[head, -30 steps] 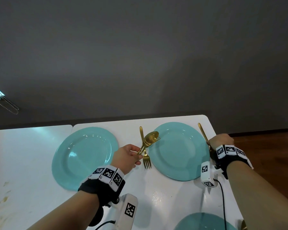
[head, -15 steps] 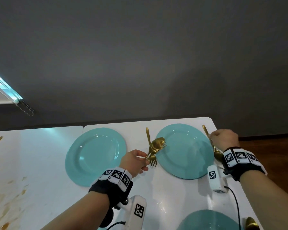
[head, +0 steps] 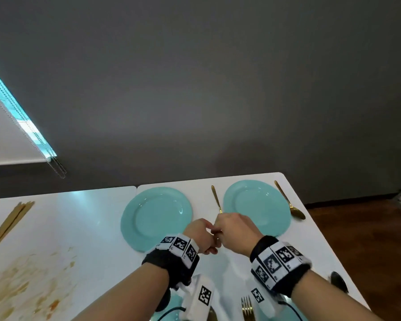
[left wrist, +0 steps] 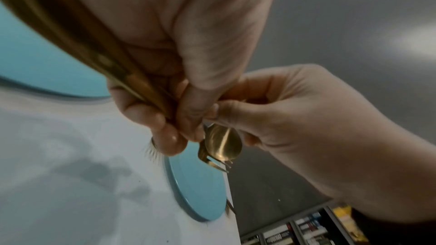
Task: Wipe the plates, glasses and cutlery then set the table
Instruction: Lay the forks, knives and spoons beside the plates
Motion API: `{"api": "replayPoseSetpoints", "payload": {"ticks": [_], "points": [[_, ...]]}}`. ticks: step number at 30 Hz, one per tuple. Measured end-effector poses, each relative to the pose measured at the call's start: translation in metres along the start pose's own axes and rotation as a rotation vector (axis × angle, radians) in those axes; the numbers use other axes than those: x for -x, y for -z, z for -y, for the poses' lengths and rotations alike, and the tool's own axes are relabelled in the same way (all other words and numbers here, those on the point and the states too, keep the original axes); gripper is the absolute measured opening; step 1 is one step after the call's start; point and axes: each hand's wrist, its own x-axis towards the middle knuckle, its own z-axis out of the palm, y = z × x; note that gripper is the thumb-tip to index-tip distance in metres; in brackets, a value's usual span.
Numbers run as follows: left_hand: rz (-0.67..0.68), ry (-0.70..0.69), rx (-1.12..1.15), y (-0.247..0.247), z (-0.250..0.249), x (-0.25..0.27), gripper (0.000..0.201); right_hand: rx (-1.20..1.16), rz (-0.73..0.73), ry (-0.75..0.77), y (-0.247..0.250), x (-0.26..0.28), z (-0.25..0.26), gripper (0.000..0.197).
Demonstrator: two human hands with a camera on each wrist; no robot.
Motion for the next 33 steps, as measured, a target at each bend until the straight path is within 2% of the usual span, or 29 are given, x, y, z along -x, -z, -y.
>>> {"api": "replayPoseSetpoints", "payload": {"ticks": [3, 7, 13, 17, 19, 27, 33], "points": [[0.010, -0.085, -0.188, 0.020, 0.013, 0.031, 0.045, 0.076, 0.048, -0.014, 0.005, 0.011, 0.040, 0.026], [0.051, -0.183, -0.310, 0.050, 0.037, 0.071, 0.056, 0.166, 0.106, -0.044, 0.013, 0.028, 0.095, 0.028], [0.056, -0.289, -0.331, 0.092, 0.082, 0.112, 0.033, 0.177, 0.131, -0.076, 0.014, 0.040, 0.173, 0.027], [0.060, -0.306, -0.339, 0.115, 0.115, 0.127, 0.040, 0.188, 0.138, -0.090, 0.001, 0.041, 0.213, 0.027], [0.065, -0.312, -0.360, 0.123, 0.129, 0.132, 0.037, 0.187, 0.146, -0.083, -0.007, 0.040, 0.228, 0.026], [0.084, -0.283, -0.415, 0.145, 0.148, 0.132, 0.053, 0.225, 0.132, -0.048, -0.025, 0.033, 0.246, 0.023], [0.015, -0.194, -0.446, 0.156, 0.157, 0.108, 0.057, 0.252, 0.160, -0.124, -0.032, 0.019, 0.211, 0.024]]}}
